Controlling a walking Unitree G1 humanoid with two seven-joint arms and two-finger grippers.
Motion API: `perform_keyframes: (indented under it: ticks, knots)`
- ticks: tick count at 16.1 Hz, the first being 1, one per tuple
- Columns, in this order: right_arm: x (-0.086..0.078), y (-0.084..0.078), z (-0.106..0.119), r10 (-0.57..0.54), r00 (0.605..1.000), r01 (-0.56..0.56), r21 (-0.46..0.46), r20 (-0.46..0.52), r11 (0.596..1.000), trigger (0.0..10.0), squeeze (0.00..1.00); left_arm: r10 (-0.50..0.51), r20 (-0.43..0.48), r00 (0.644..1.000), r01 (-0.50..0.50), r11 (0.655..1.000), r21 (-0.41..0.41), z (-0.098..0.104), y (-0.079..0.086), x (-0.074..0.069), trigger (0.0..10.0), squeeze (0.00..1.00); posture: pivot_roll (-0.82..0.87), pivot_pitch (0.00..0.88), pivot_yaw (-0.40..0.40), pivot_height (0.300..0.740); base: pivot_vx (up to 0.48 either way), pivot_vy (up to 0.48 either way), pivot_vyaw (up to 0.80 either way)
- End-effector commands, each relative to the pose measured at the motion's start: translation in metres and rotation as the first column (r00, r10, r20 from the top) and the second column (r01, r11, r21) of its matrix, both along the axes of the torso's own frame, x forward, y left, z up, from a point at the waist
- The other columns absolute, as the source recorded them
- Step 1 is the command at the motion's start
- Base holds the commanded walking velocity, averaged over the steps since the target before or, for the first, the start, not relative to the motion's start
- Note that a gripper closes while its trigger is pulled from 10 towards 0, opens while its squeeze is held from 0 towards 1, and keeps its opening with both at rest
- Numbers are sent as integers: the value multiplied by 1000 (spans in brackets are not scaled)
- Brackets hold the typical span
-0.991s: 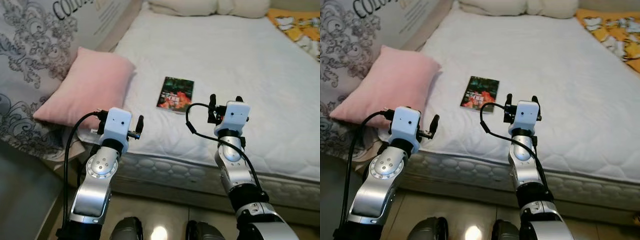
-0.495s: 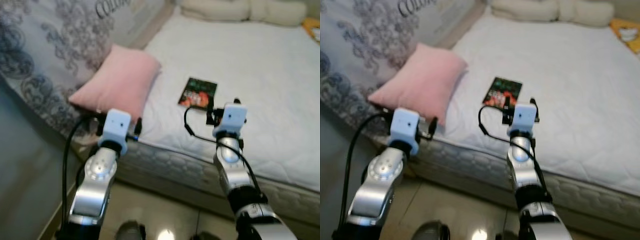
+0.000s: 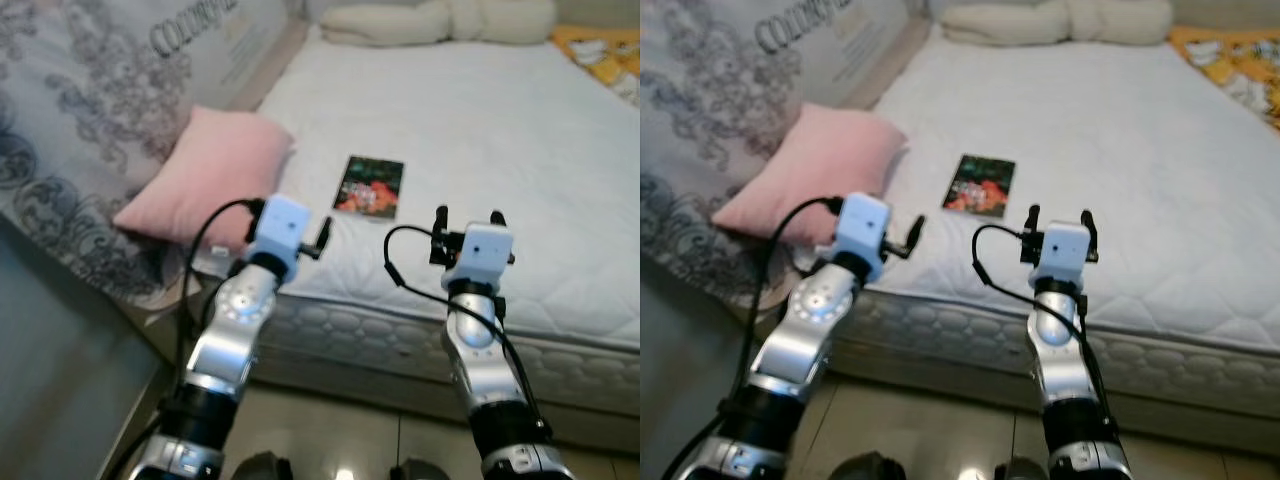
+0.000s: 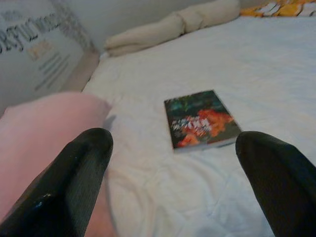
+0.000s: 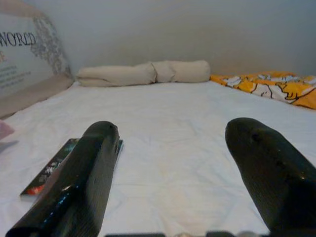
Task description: Clean up the room
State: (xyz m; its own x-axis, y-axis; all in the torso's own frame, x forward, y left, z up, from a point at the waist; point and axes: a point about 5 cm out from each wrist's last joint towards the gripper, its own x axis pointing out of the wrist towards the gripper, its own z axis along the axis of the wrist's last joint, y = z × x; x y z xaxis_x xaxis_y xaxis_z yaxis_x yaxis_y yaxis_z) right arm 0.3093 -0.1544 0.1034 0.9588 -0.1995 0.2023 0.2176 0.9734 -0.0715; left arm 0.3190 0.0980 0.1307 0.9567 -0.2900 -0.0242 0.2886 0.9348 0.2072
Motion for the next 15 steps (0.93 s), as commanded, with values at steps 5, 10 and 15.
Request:
perform_keyframes:
  ticks: [5, 10, 15]
  knots:
    - [4, 7, 6, 39, 999, -39, 3, -16, 999, 10000, 0, 64, 0, 998, -64, 997, -46, -2, 11, 6, 10000, 0, -35, 0, 59, 703, 0, 0, 0]
    - [-8, -1, 7, 28, 1000, -28, -11, -9, 1000, 10000, 0, 271, -94, 958, -281, 951, -126, -32, 47, 9, 10000, 0, -41, 0, 59, 658, 0, 0, 0]
    - [-31, -14, -8, 13, 999, -15, -39, -43, 999, 10000, 0, 268, -88, 959, -277, 953, -123, -33, 49, 17, 10000, 0, -65, 0, 70, 608, 0, 0, 0]
